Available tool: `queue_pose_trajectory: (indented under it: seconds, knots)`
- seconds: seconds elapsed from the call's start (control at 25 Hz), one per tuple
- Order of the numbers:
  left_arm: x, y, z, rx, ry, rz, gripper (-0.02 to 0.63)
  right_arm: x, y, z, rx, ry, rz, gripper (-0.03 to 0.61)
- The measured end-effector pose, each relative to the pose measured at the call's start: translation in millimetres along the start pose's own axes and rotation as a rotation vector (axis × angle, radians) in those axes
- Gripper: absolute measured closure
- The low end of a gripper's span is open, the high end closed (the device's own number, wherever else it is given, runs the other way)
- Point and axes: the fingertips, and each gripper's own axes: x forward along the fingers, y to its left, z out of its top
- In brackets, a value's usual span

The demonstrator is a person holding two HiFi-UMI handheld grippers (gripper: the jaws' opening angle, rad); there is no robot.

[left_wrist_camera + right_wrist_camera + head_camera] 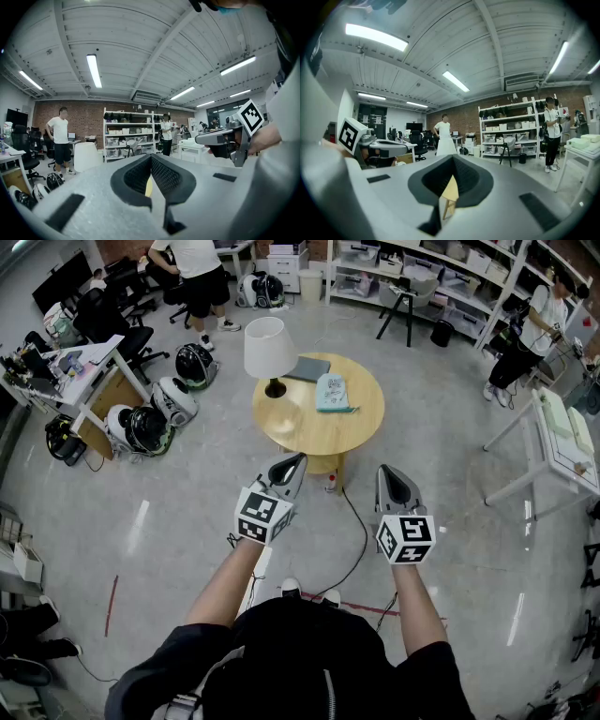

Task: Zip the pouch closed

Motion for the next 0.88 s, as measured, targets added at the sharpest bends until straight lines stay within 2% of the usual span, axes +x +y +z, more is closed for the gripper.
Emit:
queue_pose_trajectory:
  seconds: [0.28, 0.64, 0.88]
  knots:
    - [11.1, -7.0, 6.4, -0.001, -0.009, 0.009, 0.607, -7.0, -6.9, 6.2, 0.016, -0.038, 0.036, 0.575]
    - [27.9, -38.0, 11.7, -0.011, -0.007, 0.046, 0.607, -19.7, -21.0, -3.2, -0.038, 0.003, 0.119, 0.575]
    - [27.2, -53.5, 15.6, -0.002, 0.000, 0.083, 0.607, -22.2, -28.5, -10.7, -0.032, 0.015, 0.172, 0.575]
